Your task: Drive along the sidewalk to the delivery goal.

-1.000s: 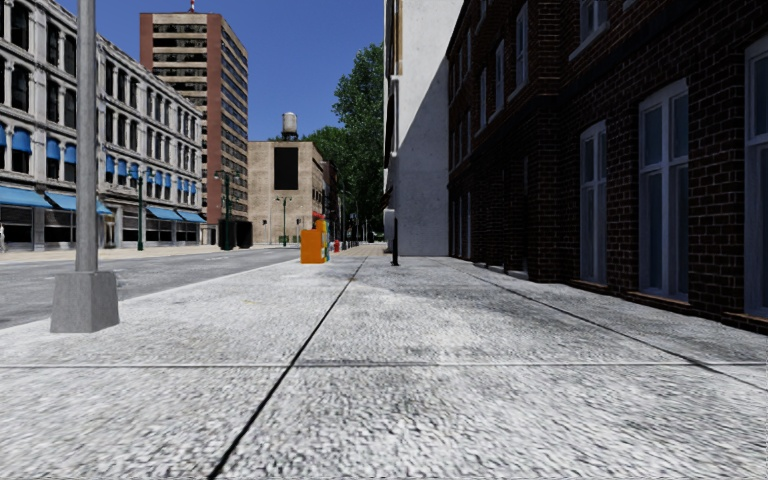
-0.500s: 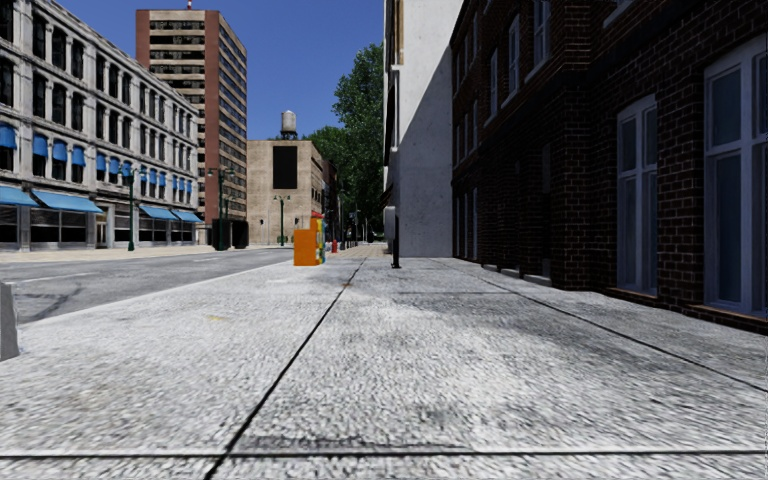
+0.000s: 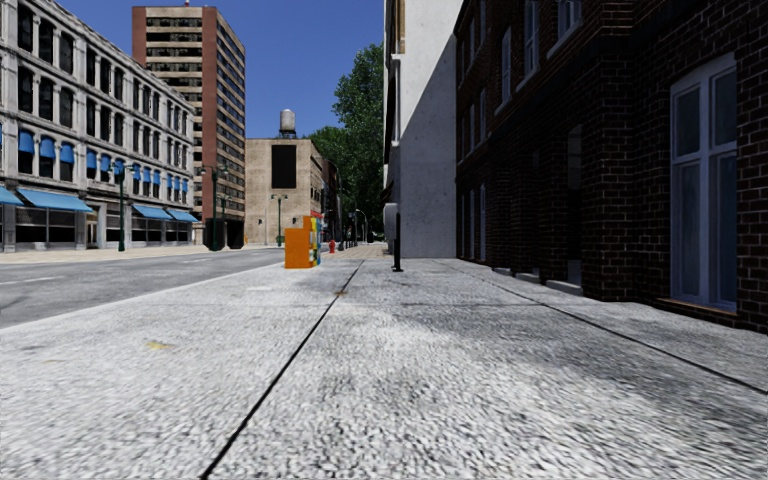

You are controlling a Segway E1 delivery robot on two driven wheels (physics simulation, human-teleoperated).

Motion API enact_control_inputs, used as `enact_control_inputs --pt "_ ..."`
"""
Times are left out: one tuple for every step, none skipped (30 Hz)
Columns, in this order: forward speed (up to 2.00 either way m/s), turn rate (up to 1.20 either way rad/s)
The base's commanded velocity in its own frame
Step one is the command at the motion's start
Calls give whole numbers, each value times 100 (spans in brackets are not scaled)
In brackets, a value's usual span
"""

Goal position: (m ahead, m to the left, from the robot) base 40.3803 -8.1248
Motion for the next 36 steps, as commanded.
enact_control_inputs --pt "200 0" --pt "200 0" --pt "200 0" --pt "200 0" --pt "200 0" --pt "200 0" --pt "200 0" --pt "200 0" --pt "200 0" --pt "200 0" --pt "200 0" --pt "200 5" --pt "200 9" --pt "200 17" --pt "200 17" --pt "200 21" --pt "200 27" --pt "200 30" --pt "200 31" --pt "200 32" --pt "200 32" --pt "200 32" --pt "200 32" --pt "200 32" --pt "200 32" --pt "200 33" --pt "200 33" --pt "200 33" --pt "200 33" --pt "200 33" --pt "200 33" --pt "200 33" --pt "200 33" --pt "200 33" --pt "200 33" --pt "200 33"
